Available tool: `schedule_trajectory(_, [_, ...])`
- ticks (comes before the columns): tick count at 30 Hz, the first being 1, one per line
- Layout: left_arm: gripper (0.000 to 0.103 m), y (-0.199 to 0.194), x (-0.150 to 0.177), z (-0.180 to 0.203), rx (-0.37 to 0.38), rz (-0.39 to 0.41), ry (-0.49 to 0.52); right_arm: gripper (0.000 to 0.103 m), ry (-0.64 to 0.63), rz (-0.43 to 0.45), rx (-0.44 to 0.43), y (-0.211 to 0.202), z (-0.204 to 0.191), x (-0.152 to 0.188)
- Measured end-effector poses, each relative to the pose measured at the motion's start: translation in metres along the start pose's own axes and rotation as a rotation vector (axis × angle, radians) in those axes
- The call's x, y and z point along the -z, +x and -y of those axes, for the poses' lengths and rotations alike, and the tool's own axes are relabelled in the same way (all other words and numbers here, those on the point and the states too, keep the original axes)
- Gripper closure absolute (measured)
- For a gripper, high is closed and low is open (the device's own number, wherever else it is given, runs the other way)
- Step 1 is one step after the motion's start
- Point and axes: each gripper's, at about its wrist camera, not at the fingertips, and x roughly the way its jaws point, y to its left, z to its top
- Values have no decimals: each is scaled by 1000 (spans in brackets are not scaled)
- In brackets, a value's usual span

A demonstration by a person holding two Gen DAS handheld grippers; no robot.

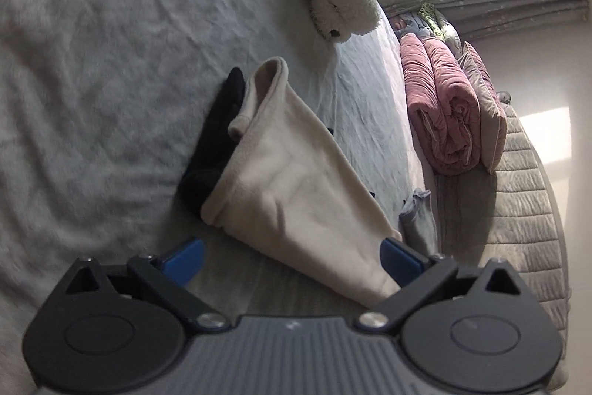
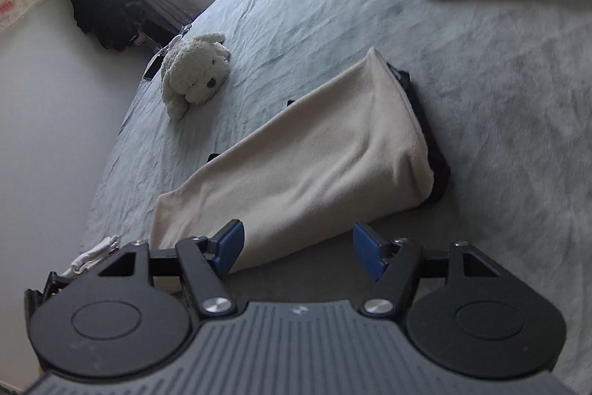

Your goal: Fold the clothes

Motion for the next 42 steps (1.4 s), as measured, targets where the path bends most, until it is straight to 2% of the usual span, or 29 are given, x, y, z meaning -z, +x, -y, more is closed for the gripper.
schedule_trajectory(4, [11, 23, 14, -7, 12, 30, -101, 34, 97, 60, 7, 7, 14, 2])
schedule_trajectory(5, [13, 27, 17, -7, -3, 63, -112, 34, 121, 75, 9, 9, 18, 2])
schedule_trajectory(9, [33, 33, 29, -5, -33, 220, -141, 35, 217, 135, 16, 16, 32, 4])
schedule_trajectory(11, [39, 34, 31, -8, -30, 275, -185, 42, 266, 165, 20, 20, 39, 5])
schedule_trajectory(15, [56, 34, 32, -15, -27, 360, -268, 48, 362, 224, 27, 27, 53, 7])
schedule_trajectory(17, [67, 33, 32, -18, -29, 395, -285, 61, 387, 252, 39, 27, 58, 7])
schedule_trajectory(19, [75, 33, 32, -18, -36, 418, -267, 67, 392, 277, 57, 26, 60, 6])
schedule_trajectory(23, [76, 32, 33, -18, -51, 464, -231, 70, 357, 289, 56, 24, 65, 7])
schedule_trajectory(26, [72, 32, 32, -18, -54, 485, -208, 69, 356, 278, 36, 24, 67, 5])
schedule_trajectory(28, [60, 31, 28, -17, -39, 467, -198, 65, 372, 271, 13, 23, 70, 4])
schedule_trajectory(31, [54, 31, 24, -16, -30, 456, -176, 61, 384, 261, 1, 16, 73, 4])
schedule_trajectory(33, [54, 32, 24, -15, -34, 461, -168, 59, 364, 271, 21, 11, 72, 4])
schedule_trajectory(38, [54, 35, 29, -13, -55, 476, -143, 50, 247, 368, 162, -11, 63, -1])
schedule_trajectory(42, [54, 36, 30, -10, -71, 492, -126, 50, 126, 403, 212, -18, 47, 0])
